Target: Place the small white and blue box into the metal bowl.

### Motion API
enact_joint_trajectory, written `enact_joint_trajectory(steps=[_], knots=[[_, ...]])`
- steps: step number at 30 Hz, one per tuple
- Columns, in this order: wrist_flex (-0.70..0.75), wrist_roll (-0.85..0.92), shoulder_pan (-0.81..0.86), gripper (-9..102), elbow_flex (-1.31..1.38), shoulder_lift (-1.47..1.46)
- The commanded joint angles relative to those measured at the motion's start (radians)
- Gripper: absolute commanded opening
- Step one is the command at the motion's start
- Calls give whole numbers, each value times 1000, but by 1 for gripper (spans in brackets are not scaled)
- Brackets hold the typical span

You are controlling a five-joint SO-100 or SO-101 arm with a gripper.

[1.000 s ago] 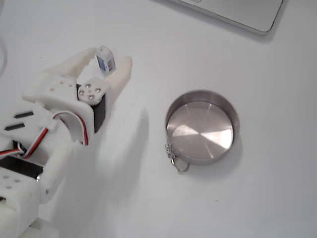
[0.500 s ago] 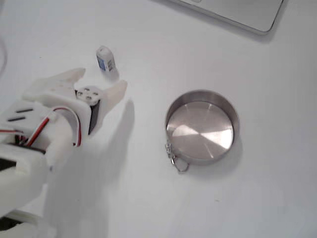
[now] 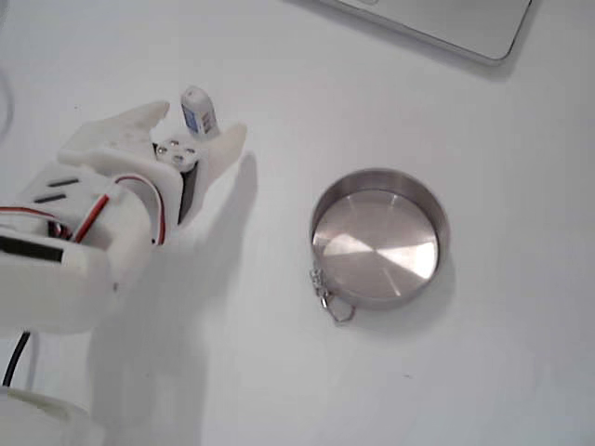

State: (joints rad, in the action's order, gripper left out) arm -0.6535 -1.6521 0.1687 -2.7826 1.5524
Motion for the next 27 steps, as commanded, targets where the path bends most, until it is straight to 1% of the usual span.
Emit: enact_joint_trajectory(steps=[1, 20, 27], knots=[[-46, -9, 5, 29, 37, -31], [-52, -11, 9, 28, 143, -130], [-52, -9, 17, 17, 130, -127]])
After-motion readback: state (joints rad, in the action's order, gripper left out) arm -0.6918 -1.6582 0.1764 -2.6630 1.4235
